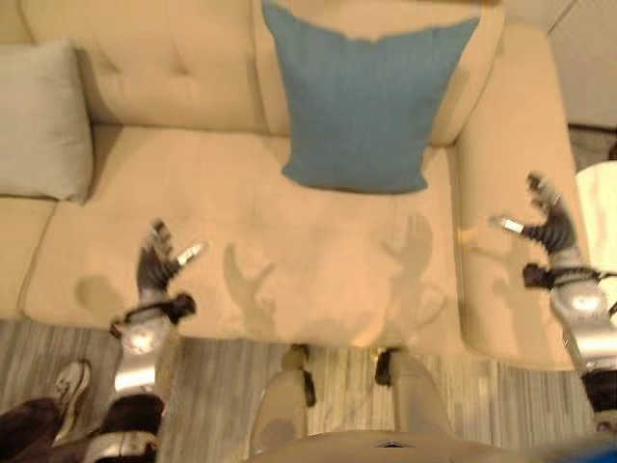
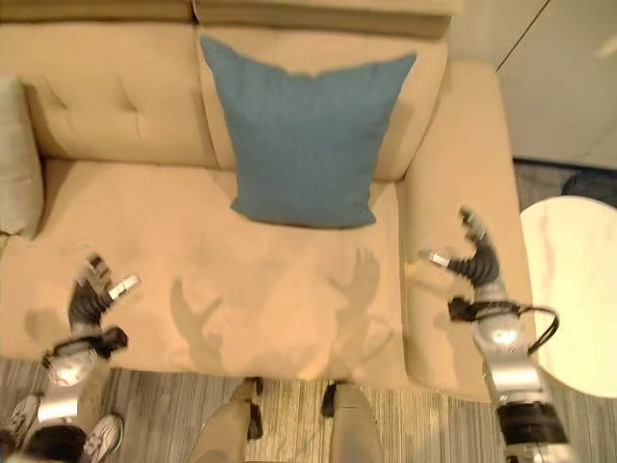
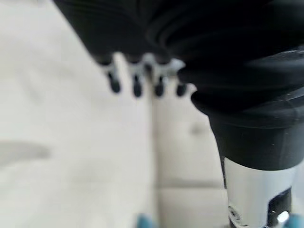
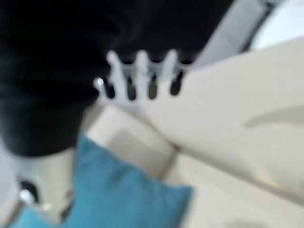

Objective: Pick up all the scattered cushions and arrange them neatly on the sofa.

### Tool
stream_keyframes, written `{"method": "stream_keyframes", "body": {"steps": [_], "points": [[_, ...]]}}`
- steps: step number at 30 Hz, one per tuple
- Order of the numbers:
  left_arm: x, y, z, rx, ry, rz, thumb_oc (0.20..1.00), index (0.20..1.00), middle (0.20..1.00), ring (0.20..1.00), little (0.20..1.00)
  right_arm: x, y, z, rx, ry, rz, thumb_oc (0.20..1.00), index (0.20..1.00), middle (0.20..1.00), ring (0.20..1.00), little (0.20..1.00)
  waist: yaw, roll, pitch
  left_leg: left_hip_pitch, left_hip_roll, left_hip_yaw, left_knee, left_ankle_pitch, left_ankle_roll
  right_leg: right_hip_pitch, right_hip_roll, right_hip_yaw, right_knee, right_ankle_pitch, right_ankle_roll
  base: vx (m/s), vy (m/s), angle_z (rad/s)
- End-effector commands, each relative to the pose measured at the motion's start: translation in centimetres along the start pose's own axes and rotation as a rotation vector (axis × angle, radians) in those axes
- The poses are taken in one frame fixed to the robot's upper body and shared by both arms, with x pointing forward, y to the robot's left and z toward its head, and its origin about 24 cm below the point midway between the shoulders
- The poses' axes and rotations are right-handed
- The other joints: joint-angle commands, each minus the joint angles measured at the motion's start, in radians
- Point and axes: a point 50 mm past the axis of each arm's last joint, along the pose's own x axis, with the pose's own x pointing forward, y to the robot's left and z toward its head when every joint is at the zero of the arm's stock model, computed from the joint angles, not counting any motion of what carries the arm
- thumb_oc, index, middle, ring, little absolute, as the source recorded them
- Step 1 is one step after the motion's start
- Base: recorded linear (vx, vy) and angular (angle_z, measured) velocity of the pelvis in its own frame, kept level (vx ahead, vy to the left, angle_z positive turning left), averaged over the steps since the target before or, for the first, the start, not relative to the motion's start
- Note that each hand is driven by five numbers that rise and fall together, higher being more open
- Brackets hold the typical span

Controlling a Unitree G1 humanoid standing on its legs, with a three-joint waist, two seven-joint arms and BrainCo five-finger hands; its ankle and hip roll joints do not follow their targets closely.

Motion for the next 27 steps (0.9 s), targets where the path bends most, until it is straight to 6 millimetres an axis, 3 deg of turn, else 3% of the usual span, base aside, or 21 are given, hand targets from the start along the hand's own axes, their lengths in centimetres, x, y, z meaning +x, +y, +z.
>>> {"method": "stream_keyframes", "body": {"steps": [1,5,7,8,9,10,11,14,16,19,22,25,27], "points": [[0.9,1.0,0.5,0.093,-0.006,-0.008,1.0,1.0,1.0,1.0,1.0,0.6,1.2,-0.1,-0.07,0.003,0.079,1.0,1.0,1.0,1.0,1.0,-0.022,-0.04,-0.036,0.167,-0.011,0.035,-0.014,-0.037,-0.077,0.245,-0.041,-0.027,-0.217,0.088,0.105,-0.01,0.019,0.22],[-2.4,1.5,-6.5,0.18,0.292,-0.012,1.0,1.0,1.0,1.0,1.0,-2.3,3.7,-5.8,-0.149,0.238,0.224,1.0,1.0,1.0,1.0,1.0,-0.026,-0.04,-0.06,0.224,-0.008,0.039,-0.014,-0.042,-0.072,0.305,-0.029,-0.034,-0.217,0.072,0.1,-0.04,0.007,0.17],[-5.1,1.8,-10.6,0.253,0.498,-0.034,1.0,1.0,1.0,1.0,1.0,-5.3,5.7,-9.6,-0.194,0.408,0.321,1.0,1.0,1.0,1.0,1.0,-0.026,-0.046,-0.085,0.254,-0.002,0.045,-0.014,-0.047,-0.074,0.345,-0.02,-0.039,-0.226,0.064,0.097,-0.02,-0.011,-0.02],[-5.1,1.8,-10.6,0.253,0.498,-0.034,1.0,1.0,1.0,1.0,1.0,-5.3,5.7,-9.6,-0.195,0.407,0.321,1.0,1.0,1.0,1.0,1.0,-0.026,-0.046,-0.084,0.255,-0.002,0.044,-0.014,-0.048,-0.074,0.347,-0.019,-0.04,-0.227,0.064,0.097,-0.05,-0.036,0.07],[-6.7,1.9,-12.6,0.303,0.606,-0.059,1.0,1.0,1.0,1.0,1.0,-7.3,6.8,-11.7,-0.239,0.508,0.385,1.0,1.0,1.0,1.0,1.0,-0.024,-0.049,-0.094,0.274,0.006,0.047,-0.014,-0.051,-0.075,0.371,-0.013,-0.044,-0.231,0.054,0.093,-0.05,-0.026,0.14],[-7.5,1.9,-13.3,0.326,0.649,-0.073,1.0,1.0,1.0,1.0,1.0,-8.1,7.1,-12.3,-0.256,0.537,0.409,1.0,1.0,1.0,1.0,1.0,-0.025,-0.052,-0.097,0.283,0.009,0.05,-0.014,-0.054,-0.076,0.385,-0.01,-0.047,-0.234,0.049,0.091,-0.05,-0.026,0.12],[-7.5,1.9,-13.4,0.326,0.649,-0.073,1.0,1.0,1.0,1.0,1.0,-8.1,7.1,-12.3,-0.256,0.537,0.409,1.0,1.0,1.0,1.0,1.0,-0.025,-0.052,-0.096,0.285,0.009,0.05,-0.014,-0.054,-0.076,0.387,-0.01,-0.047,-0.235,0.05,0.091,-0.03,-0.038,0.02],[-9.8,2.0,-15.5,0.423,0.79,-0.119,1.0,1.0,1.0,1.0,1.0,-12.8,8.5,-15.9,-0.245,0.778,0.476,1.0,1.0,1.0,1.0,1.0,-0.031,-0.059,-0.102,0.314,0.024,0.056,-0.014,-0.059,-0.079,0.423,0.004,-0.051,-0.24,0.034,0.084,-0.05,-0.046,0.02],[-10.4,2.0,-15.9,0.421,0.816,-0.123,1.0,1.0,1.0,1.0,1.0,-13.9,8.7,-16.6,-0.227,0.83,0.477,1.0,1.0,1.0,1.0,1.0,-0.032,-0.06,-0.104,0.322,0.03,0.059,-0.014,-0.059,-0.078,0.428,0.008,-0.049,-0.241,0.032,0.083,-0.04,-0.03,0.07],[-10.4,2.0,-16.0,0.417,0.817,-0.118,1.0,1.0,1.0,1.0,1.0,-14.5,8.7,-17.0,-0.221,0.866,0.471,1.0,1.0,1.0,1.0,1.0,-0.031,-0.06,-0.101,0.325,0.034,0.059,-0.014,-0.057,-0.078,0.431,0.013,-0.046,-0.241,0.029,0.08,-0.05,-0.039,-0.09],[-10.1,1.5,-15.9,0.401,0.814,-0.118,1.0,1.0,1.0,1.0,1.0,-16.6,9.4,-17.9,-0.188,0.963,0.474,1.0,1.0,1.0,1.0,1.0,-0.025,-0.067,-0.085,0.313,0.073,0.05,-0.014,-0.017,-0.094,0.444,0.052,-0.045,-0.245,0.0,0.059,-0.13,-0.126,-0.14],[-9.5,1.0,-15.6,0.412,0.793,-0.133,1.0,1.0,1.0,1.0,1.0,-16.6,9.4,-18.0,-0.189,0.978,0.464,1.0,1.0,1.0,1.0,1.0,-0.018,-0.074,-0.059,0.266,0.095,0.045,0.035,0.003,-0.103,0.454,0.068,-0.053,-0.27,-0.013,0.048,-0.18,-0.104,0.09],[-9.2,0.7,-15.5,0.407,0.783,-0.139,1.0,1.0,1.0,1.0,1.0,-16.4,9.4,-17.9,-0.186,0.974,0.459,1.0,1.0,1.0,1.0,1.0,-0.022,-0.084,-0.044,0.237,0.101,0.069,0.102,-0.023,-0.089,0.445,0.059,-0.067,-0.266,-0.01,0.041,-0.27,-0.073,0.23]]}}
